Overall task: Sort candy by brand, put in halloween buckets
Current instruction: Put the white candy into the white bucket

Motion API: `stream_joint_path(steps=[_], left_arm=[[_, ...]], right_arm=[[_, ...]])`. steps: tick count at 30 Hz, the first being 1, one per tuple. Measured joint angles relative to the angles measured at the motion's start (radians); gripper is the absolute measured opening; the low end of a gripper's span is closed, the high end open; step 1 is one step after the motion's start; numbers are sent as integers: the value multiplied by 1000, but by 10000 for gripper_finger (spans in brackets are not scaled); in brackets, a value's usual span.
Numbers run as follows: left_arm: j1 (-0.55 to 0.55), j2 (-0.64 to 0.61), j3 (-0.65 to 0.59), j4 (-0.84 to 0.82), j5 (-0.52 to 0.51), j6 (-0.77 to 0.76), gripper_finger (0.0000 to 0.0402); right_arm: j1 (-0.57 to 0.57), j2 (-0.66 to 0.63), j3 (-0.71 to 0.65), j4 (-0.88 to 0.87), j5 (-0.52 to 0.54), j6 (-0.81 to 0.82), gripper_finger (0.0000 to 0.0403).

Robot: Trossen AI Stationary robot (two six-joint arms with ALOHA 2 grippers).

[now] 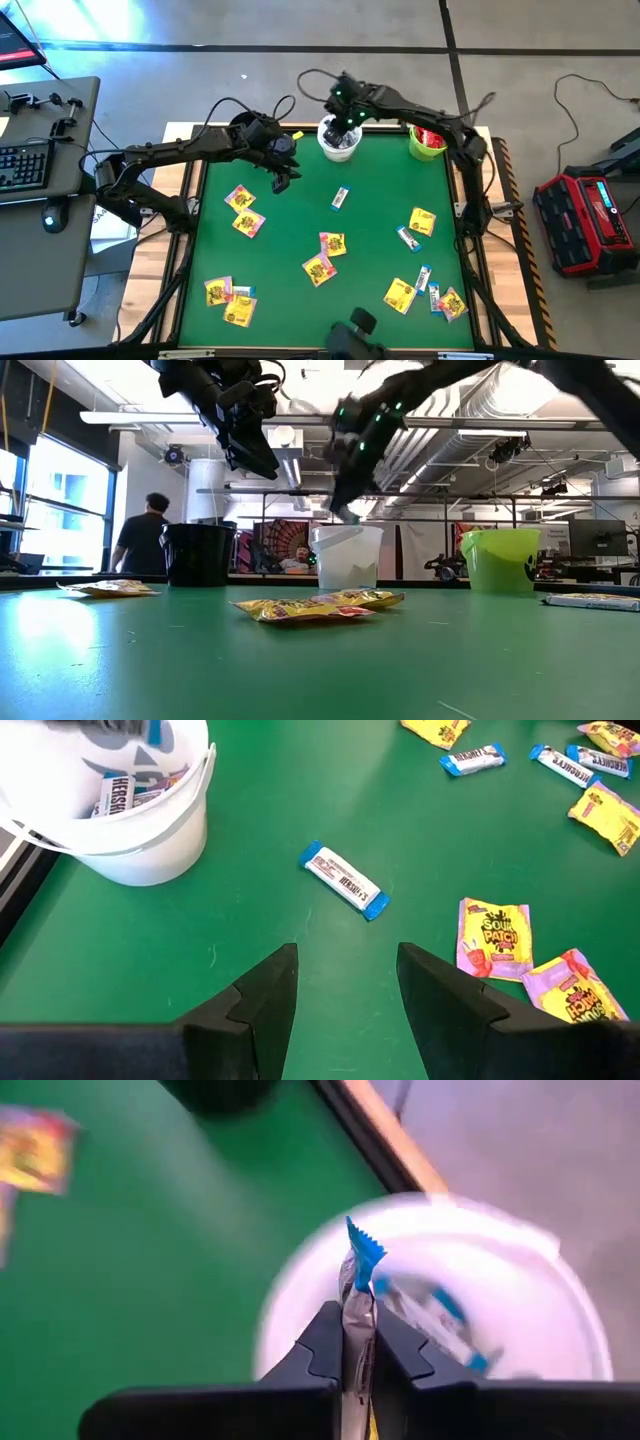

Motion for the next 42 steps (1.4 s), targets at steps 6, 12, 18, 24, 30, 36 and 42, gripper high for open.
stream_joint_path(steps=[6, 12, 18, 24, 30, 36, 42], left_arm=[[0, 0, 0, 0, 0, -1, 165], [0, 0, 0, 0, 0, -1, 165], [0, 0, 0, 0, 0, -1, 165], [-1, 0, 0, -1, 1, -9, 165], [-1, 0, 0, -1, 1, -17, 165], [-1, 0, 0, -1, 1, -29, 165], [0, 0, 0, -1, 1, 10, 165]], right_arm=[[-29, 104, 45, -80, 80, -15, 5], [-41, 147, 46, -92, 84, -7, 8], [-40, 173, 46, -96, 80, 9, 51], [-40, 167, 51, -88, 80, 12, 118], [-28, 165, 199, -229, 24, -21, 164], [30, 143, 385, -274, 4, -86, 45], [68, 145, 402, -243, 36, -28, 5]])
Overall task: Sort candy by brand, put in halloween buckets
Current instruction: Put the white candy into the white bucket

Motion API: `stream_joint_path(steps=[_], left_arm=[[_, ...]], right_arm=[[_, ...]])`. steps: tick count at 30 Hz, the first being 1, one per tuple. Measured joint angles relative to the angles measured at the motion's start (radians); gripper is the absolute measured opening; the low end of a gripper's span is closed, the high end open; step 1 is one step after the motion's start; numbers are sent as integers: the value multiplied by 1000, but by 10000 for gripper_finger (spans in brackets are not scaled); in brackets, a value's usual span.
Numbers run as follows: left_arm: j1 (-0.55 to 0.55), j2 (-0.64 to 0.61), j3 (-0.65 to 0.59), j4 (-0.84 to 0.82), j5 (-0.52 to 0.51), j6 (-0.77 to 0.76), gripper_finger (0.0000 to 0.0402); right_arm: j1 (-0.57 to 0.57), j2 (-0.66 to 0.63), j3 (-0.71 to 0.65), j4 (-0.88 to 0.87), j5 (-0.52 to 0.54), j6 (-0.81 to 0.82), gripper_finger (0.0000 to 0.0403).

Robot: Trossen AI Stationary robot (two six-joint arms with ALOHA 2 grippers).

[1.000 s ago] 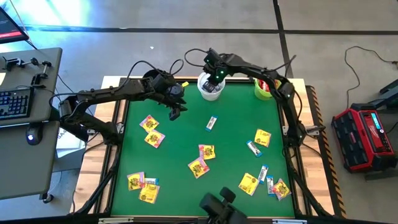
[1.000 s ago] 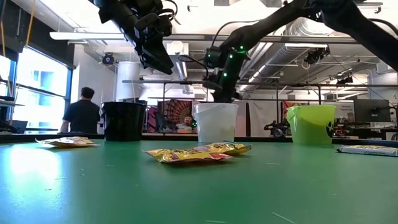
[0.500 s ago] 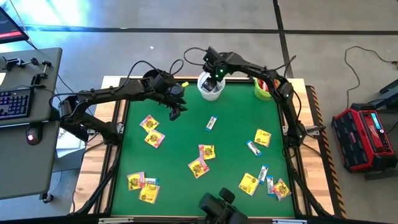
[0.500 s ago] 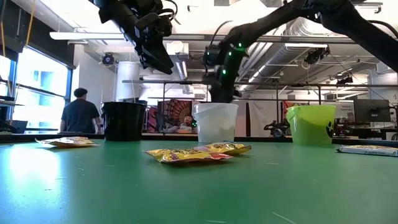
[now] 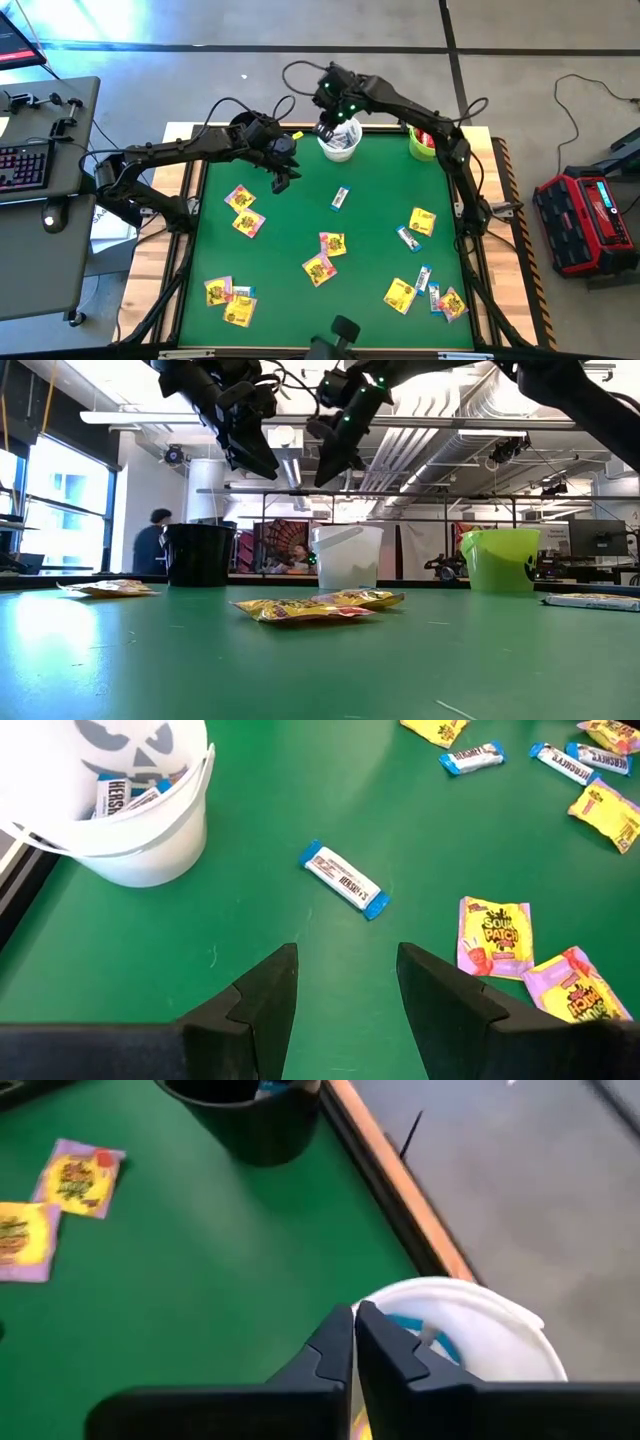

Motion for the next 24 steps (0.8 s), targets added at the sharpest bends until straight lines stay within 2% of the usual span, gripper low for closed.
stream_joint_path(steps=[2, 8, 14, 20, 24], left_arm=[[0, 0, 0, 0, 0, 9, 165], [0, 0, 0, -1, 0, 8, 165], [0, 0, 0, -8, 0, 14, 165], [0, 0, 0, -10, 0, 26, 165], [0, 0, 0, -8, 0, 33, 165]], right_arm=[[23, -7, -29, 42, 48, 18, 3], [74, -78, -198, 210, 87, 109, 0], [123, -260, -474, 351, 143, 226, 0], [211, -497, -745, 373, 197, 371, 0], [308, -636, -903, 369, 197, 537, 0]])
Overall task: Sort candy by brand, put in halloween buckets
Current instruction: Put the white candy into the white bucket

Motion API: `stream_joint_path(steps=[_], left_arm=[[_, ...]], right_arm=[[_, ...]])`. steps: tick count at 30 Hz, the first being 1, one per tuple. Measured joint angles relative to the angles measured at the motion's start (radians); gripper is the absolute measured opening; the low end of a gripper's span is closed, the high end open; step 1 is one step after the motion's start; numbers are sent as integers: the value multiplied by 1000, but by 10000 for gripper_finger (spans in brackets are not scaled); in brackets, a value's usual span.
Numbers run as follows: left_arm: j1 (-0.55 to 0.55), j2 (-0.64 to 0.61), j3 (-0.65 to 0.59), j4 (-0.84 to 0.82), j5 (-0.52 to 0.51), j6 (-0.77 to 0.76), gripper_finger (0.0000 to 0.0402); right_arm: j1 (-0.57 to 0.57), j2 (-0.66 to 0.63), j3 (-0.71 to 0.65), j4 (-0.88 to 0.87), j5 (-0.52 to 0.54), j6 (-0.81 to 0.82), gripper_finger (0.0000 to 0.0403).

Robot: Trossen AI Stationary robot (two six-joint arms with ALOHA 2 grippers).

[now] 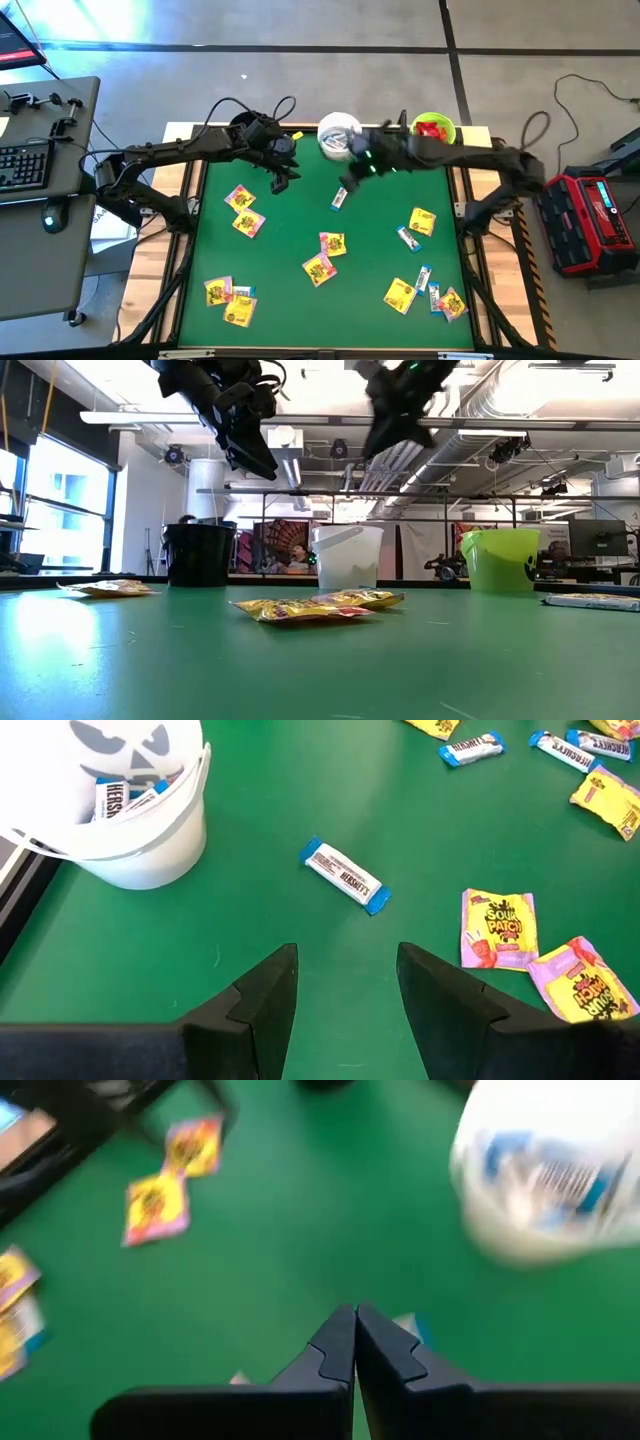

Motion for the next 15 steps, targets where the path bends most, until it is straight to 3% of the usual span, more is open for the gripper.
stream_joint_path(steps=[9, 15], left_arm=[[0, 0, 0, 1, 0, 1, 165], [0, 0, 0, 1, 0, -9, 165]], right_arm=[[278, -166, -212, -245, -40, 433, 11], [420, -173, -336, -304, -123, 659, 89]])
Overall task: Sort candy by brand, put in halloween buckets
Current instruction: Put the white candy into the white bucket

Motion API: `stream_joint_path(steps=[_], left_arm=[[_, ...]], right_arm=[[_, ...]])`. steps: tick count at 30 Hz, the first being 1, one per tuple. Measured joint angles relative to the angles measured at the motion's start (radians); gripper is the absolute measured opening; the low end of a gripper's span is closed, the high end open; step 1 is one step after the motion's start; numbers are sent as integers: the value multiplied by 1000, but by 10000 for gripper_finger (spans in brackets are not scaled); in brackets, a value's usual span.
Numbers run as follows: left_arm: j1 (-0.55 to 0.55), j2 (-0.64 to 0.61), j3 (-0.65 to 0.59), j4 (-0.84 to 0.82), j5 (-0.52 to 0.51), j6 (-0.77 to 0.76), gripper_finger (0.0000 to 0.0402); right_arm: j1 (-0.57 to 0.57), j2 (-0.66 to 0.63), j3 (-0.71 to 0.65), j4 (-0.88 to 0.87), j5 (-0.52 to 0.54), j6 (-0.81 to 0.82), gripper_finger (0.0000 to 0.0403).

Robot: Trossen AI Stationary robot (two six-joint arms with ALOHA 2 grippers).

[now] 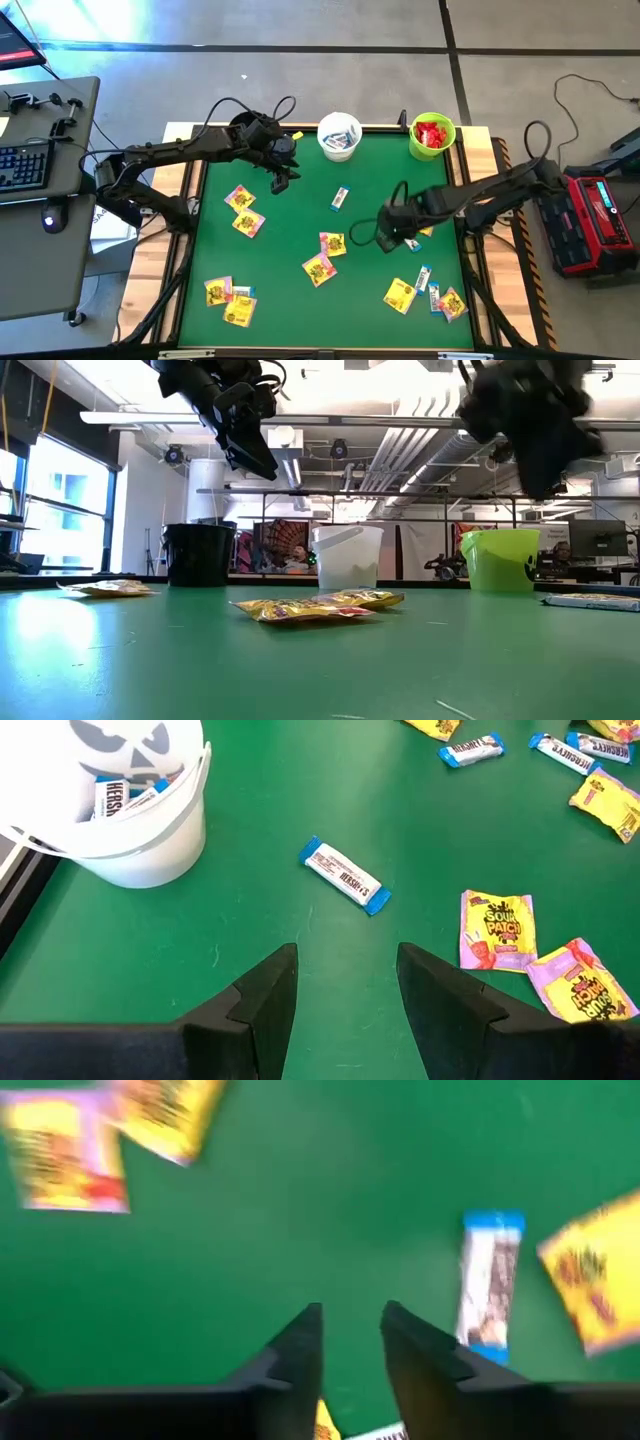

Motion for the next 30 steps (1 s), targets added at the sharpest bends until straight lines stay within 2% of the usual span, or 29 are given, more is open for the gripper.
stream_joint_path(steps=[4, 9, 21, 26, 30], left_arm=[[0, 0, 0, 0, 0, 0, 165], [0, 0, 0, 0, 0, -1, 165], [0, 0, 0, 1, -2, -18, 165], [0, 0, 0, 1, -2, -18, 165], [0, 0, 0, 0, -3, -25, 165]], right_arm=[[12, 0, -105, 6, 7, 114, 157], [-21, 0, -216, 80, 24, 96, 207], [-151, 13, -356, 235, 80, -44, 213], [-198, 66, -374, 295, 32, -143, 212], [-216, 97, -370, 311, 6, -175, 192]])
